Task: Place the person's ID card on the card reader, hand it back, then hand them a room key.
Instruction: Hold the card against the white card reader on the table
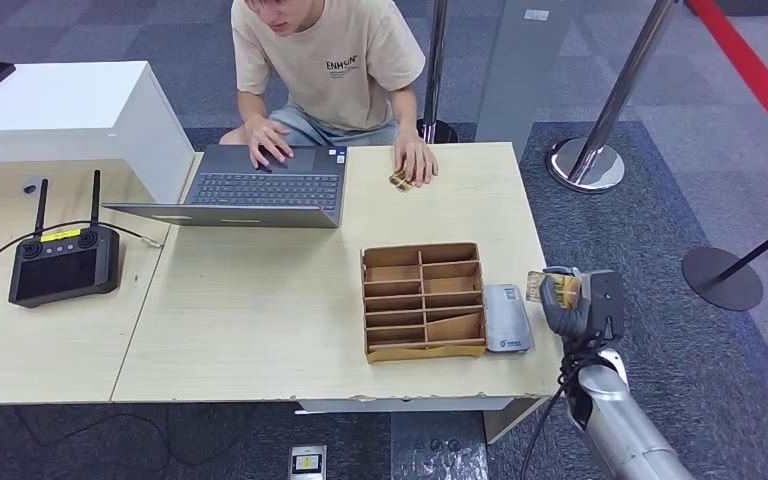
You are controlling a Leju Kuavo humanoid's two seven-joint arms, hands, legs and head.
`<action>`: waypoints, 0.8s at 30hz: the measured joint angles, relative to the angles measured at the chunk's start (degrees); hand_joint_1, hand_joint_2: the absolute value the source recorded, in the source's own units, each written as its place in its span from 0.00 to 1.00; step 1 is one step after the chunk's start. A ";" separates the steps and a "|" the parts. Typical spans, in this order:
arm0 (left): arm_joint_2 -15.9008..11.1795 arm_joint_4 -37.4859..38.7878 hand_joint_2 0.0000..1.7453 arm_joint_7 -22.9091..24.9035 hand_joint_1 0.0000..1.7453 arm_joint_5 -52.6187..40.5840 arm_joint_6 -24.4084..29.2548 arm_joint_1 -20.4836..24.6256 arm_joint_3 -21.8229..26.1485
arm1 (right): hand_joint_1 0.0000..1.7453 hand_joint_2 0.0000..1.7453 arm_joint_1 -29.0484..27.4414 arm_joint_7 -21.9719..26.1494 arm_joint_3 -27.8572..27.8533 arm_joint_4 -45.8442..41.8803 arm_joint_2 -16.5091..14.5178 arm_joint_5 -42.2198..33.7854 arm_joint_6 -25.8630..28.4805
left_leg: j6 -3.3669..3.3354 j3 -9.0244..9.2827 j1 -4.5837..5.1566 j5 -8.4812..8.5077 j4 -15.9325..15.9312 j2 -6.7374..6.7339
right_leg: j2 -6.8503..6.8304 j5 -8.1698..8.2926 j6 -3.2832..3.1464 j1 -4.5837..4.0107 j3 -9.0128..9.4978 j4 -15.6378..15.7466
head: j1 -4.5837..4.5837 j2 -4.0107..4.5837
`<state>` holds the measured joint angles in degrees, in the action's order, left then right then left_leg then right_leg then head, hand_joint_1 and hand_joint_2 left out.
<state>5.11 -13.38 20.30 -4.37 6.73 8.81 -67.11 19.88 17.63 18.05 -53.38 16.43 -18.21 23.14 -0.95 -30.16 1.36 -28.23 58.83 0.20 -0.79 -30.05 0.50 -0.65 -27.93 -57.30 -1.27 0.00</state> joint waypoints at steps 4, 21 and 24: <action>-0.10 0.03 0.00 0.11 0.00 0.00 -0.06 -0.39 0.11 | 1.00 1.00 0.01 0.12 0.02 1.57 -0.25 -0.41 -1.06 | 0.00 0.00 0.00 0.00 0.00 0.00 | 0.00 0.00 0.00 0.00 -0.01 0.00 | 0.00 0.00; -0.56 0.10 0.00 0.50 0.00 -0.23 -0.24 -1.12 0.22 | 1.00 1.00 0.93 -4.04 0.83 4.61 -0.84 -0.94 -6.14 | 0.00 0.00 0.00 0.00 0.00 -0.01 | 0.00 0.00 0.00 0.00 -0.01 0.00 | 0.00 0.00; -0.57 0.11 0.00 0.51 0.00 -0.24 -0.27 -1.15 0.22 | 1.00 1.00 1.14 -4.12 1.16 4.86 -0.84 -0.93 -6.16 | 0.00 0.00 0.00 0.00 0.00 -0.02 | 0.00 0.00 0.00 0.00 -0.01 0.00 | 0.00 0.00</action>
<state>4.54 -13.27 20.81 -4.61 6.46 7.66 -66.88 21.01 13.51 19.22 -48.52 15.58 -19.14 16.98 -0.95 -30.16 1.36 -28.23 58.84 0.18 -0.79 -30.05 0.51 -0.64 -27.93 -57.30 -1.27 0.00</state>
